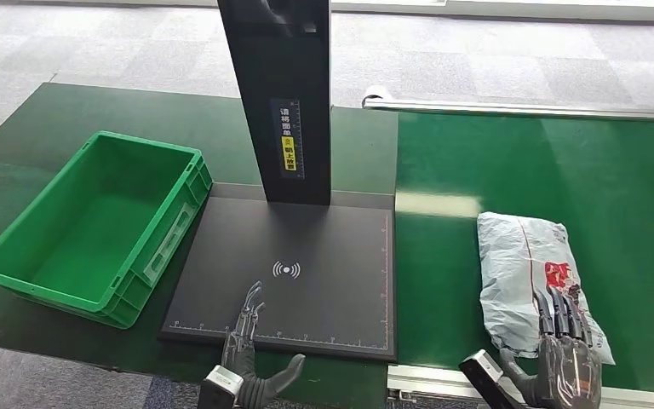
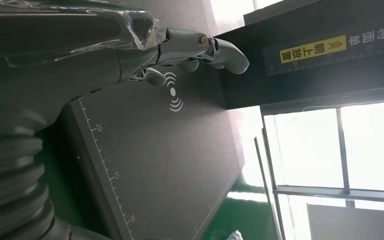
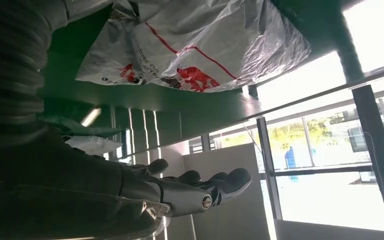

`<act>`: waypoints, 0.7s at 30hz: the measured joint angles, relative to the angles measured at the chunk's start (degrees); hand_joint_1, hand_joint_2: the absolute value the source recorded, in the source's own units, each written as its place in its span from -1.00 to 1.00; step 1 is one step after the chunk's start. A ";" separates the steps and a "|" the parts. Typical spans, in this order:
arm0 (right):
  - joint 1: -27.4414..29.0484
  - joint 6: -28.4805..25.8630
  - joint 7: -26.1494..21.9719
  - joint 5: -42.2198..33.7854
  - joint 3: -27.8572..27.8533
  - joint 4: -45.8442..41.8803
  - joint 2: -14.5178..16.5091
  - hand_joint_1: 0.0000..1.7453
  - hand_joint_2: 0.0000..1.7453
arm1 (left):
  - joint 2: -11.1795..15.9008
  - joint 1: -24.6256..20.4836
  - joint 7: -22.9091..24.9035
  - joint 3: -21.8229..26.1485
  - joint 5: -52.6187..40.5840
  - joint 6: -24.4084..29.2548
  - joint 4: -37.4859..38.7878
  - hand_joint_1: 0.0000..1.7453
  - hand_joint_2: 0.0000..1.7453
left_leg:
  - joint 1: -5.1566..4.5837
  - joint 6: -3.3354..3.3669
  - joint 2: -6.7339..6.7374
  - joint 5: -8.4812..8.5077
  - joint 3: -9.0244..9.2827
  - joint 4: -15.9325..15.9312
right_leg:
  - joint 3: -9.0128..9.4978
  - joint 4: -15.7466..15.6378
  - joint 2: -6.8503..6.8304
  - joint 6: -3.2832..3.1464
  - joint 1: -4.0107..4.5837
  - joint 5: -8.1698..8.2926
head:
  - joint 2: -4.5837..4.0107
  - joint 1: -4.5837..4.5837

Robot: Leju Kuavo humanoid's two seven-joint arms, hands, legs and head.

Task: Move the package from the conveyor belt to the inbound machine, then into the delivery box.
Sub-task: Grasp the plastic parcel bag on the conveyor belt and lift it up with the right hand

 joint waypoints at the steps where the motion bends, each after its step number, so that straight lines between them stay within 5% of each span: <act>1: 0.53 0.08 -0.09 0.04 -0.74 -0.52 0.01 -1.00 1.00 | 0.07 0.04 0.00 -0.04 0.11 0.00 -0.15 -1.00 1.00 | 0.00 0.00 0.00 0.00 -0.01 0.00 | 0.00 0.00 0.00 0.00 0.00 0.00 | 0.00 0.00; 12: 2.50 6.97 -8.65 -8.48 -8.57 -2.45 2.39 -1.00 1.00 | 0.46 0.23 0.00 -0.64 0.67 -0.57 -1.10 -1.00 1.00 | 0.00 0.00 0.04 -0.02 -0.01 0.00 | 0.01 0.00 0.01 0.00 0.00 -0.02 | 0.00 0.00; 21: -5.08 9.05 -9.29 -8.04 -8.43 7.59 3.15 -1.00 1.00 | 0.52 0.05 0.00 -0.96 0.65 -1.62 -1.18 -1.00 1.00 | -0.01 0.00 0.14 -0.01 0.06 0.00 | 0.05 0.00 0.05 -0.01 0.00 -0.01 | 0.00 -0.01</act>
